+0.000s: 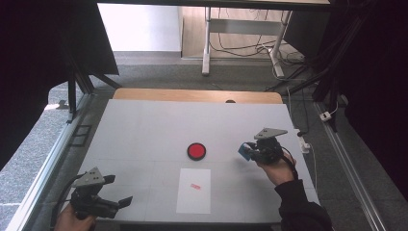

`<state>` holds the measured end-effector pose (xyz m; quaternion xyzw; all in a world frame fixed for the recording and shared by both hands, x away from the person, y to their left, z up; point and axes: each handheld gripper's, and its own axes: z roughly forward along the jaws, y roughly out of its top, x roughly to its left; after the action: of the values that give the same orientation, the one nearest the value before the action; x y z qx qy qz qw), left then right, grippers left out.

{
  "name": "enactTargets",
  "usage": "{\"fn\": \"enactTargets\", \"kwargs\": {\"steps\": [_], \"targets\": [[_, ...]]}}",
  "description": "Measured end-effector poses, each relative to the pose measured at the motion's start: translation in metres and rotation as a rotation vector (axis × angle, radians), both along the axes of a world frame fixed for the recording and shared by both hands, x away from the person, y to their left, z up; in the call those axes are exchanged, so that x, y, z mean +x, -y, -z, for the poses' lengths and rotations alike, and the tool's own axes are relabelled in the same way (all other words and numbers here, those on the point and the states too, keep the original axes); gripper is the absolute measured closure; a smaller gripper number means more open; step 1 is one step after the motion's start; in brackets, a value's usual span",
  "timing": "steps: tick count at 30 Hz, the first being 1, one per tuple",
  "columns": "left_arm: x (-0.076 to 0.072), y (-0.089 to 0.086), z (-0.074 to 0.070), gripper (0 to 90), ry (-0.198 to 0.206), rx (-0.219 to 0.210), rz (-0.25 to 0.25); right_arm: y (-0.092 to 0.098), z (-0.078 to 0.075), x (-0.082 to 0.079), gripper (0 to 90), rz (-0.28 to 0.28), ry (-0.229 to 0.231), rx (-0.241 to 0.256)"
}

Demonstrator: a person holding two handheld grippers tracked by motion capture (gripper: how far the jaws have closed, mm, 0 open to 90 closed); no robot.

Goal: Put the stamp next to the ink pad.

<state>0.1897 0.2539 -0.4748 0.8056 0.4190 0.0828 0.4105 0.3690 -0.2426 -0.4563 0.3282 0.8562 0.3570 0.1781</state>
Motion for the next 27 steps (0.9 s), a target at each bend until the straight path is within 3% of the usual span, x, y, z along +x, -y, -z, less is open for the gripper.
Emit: {"fn": "enactTargets", "kwargs": {"steps": [27], "targets": [[0.0, 0.001, 0.0, 0.4, -0.006, 0.006, 0.008, 0.002, 0.028, 0.012, 70.0, 0.012, -0.064, -0.065]]}}
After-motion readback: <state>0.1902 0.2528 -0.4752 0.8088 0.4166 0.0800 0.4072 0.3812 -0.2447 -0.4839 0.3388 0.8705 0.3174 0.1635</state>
